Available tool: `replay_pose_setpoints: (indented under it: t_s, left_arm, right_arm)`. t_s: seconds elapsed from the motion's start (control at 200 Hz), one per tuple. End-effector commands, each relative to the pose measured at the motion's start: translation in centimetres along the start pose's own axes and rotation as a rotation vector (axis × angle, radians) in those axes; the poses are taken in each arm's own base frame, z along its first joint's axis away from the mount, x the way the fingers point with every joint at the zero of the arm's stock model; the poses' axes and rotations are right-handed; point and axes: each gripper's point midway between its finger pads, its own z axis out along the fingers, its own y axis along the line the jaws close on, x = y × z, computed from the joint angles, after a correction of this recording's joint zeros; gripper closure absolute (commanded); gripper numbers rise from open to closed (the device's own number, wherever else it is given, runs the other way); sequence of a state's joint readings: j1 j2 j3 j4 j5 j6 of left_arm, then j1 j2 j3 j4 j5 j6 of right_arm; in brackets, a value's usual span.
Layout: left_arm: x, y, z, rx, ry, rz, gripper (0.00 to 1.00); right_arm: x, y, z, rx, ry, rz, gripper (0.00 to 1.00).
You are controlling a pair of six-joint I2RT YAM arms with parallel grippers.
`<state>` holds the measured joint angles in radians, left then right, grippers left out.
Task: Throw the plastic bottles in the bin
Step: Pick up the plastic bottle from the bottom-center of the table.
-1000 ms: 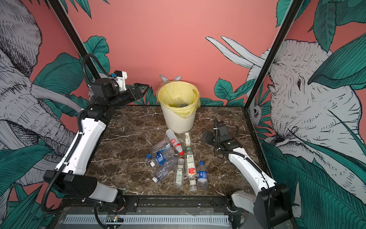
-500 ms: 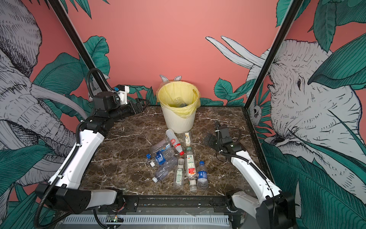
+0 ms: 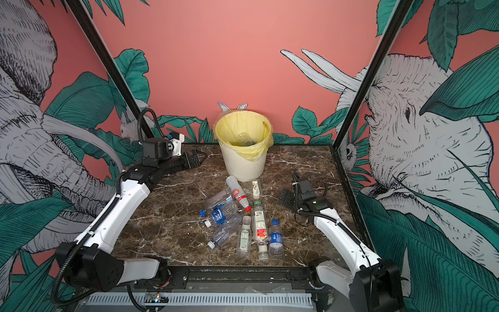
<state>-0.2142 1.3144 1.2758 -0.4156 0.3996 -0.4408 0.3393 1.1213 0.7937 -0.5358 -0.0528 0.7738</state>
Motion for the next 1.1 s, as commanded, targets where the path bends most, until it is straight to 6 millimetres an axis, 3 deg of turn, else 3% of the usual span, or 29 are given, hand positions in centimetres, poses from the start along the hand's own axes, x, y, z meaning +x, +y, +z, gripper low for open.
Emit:
replay_pose_setpoints:
  t_s: [0.0,0.23,0.39,0.84,1.095]
  left_arm:
    - [0.8,1.1,0.3,-0.033,0.017,0.029,0.01]
    - [2.7,2.9,0.7,-0.086,0.047,-0.013,0.01]
    - [3.9,4.0,1.2,-0.101,0.035,-0.076,0.01]
    - [7.4,5.8,2.2,-0.120,0.096,-0.116,0.01]
    - [8.4,6.4,2.3,-0.133,0.112,-0.116,0.01]
  right_arm:
    - [0.5,0.9,0.5,-0.048,0.038,-0.024,0.01]
    - [2.1,1.1,0.4,-0.074,0.095,-0.061,0.01]
    - [4.0,0.1,0.4,-0.042,0.135,-0.096,0.01]
    - [8.1,-0.8,-0.1,-0.049,0.169,-0.077,0.01]
    - [9.8,-1.2,-0.3,-0.032,0.180,-0.087,0.02]
